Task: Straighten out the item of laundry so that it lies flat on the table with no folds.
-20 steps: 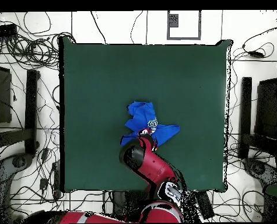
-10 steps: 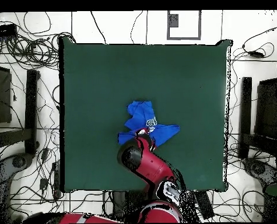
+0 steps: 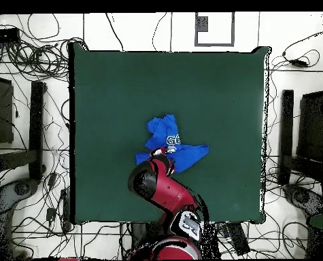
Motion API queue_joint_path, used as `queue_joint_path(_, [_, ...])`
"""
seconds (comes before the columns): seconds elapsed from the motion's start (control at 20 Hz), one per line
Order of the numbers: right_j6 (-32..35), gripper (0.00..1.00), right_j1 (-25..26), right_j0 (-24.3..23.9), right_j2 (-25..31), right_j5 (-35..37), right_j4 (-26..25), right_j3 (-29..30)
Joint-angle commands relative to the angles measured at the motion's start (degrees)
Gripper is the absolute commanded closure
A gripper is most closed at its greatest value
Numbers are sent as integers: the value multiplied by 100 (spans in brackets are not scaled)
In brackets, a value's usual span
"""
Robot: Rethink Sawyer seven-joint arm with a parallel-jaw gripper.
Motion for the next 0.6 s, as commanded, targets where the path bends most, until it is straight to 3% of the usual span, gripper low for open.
queue_joint_path(0.05, [741,0,171,211,686,573,138,-563])
queue_joint_path(0.6, [680,0,279,102,763,543,56,-735])
